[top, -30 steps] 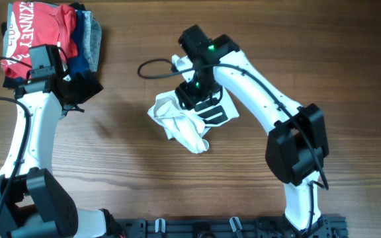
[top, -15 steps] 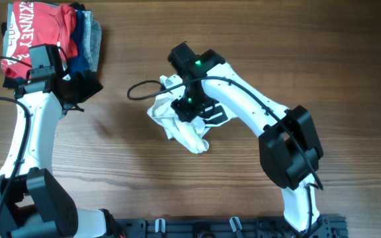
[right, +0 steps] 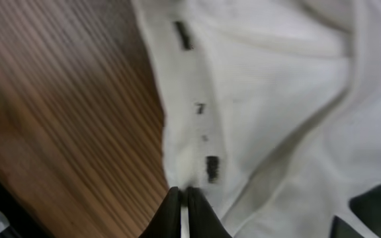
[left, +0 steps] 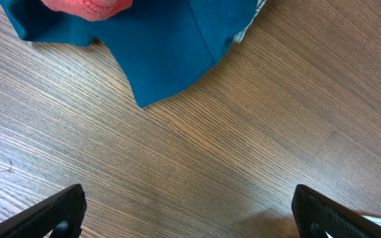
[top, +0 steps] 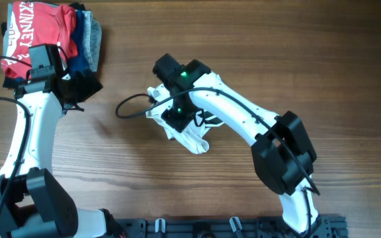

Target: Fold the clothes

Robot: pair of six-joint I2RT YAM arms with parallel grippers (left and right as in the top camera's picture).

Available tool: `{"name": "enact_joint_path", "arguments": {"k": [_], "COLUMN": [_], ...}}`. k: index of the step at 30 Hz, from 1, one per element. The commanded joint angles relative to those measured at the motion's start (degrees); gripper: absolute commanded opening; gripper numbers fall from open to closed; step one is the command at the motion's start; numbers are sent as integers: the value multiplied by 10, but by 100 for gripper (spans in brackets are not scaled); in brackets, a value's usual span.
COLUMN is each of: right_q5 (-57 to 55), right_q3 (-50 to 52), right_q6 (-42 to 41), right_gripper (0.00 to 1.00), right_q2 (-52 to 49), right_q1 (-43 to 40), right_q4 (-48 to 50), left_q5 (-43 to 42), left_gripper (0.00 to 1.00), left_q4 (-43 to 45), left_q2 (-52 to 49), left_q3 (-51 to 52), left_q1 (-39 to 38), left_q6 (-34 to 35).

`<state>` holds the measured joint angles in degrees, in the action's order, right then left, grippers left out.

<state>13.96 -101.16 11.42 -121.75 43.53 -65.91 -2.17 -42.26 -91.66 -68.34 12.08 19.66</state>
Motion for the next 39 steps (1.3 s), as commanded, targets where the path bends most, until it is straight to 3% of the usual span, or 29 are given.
{"name": "enact_joint_path", "arguments": {"k": [1, 8, 10, 12, 16, 19, 23, 30, 35, 39], "right_q5": [17, 12, 10, -8, -71, -82, -74, -38, -39, -49], "right_q3": [-1, -38, -54, -72, -112, -132, -133, -133, -132, -131], "right_q6": [49, 49, 41, 13, -50, -90, -148, -155, -144, -144], "right_gripper": [17, 26, 35, 47, 84, 100, 100, 100, 100, 100], "right_q2": [12, 16, 22, 29, 40, 43, 41, 38, 38, 38], "right_q1": [44, 59, 52, 37, -17, -71, -162, -276, -300, -301], "right_q4": [-9, -20, -21, -20, -18, -1, 44, 76, 63, 59], "left_q5": [6, 5, 5, -8, -109, -152, -156, -179, -156, -154], "left_gripper": [100, 100, 100, 100, 100, 100, 100, 100, 100, 100], "left_q4": [1, 2, 2, 1, -2, -19, -66, -96, -65, -15], "left_q2": [-3, -3, -3, -3, -3, -3, -3, -3, -20, -55], "left_q3": [-7, -7, -7, -7, -7, -7, -7, -7, 7, 31], "left_q1": [3, 3, 3, 3, -1, -18, -75, -216, -299, -346], "left_q6": [3, 3, 3, 3, 3, 3, 0, 14, 172, 257]}}
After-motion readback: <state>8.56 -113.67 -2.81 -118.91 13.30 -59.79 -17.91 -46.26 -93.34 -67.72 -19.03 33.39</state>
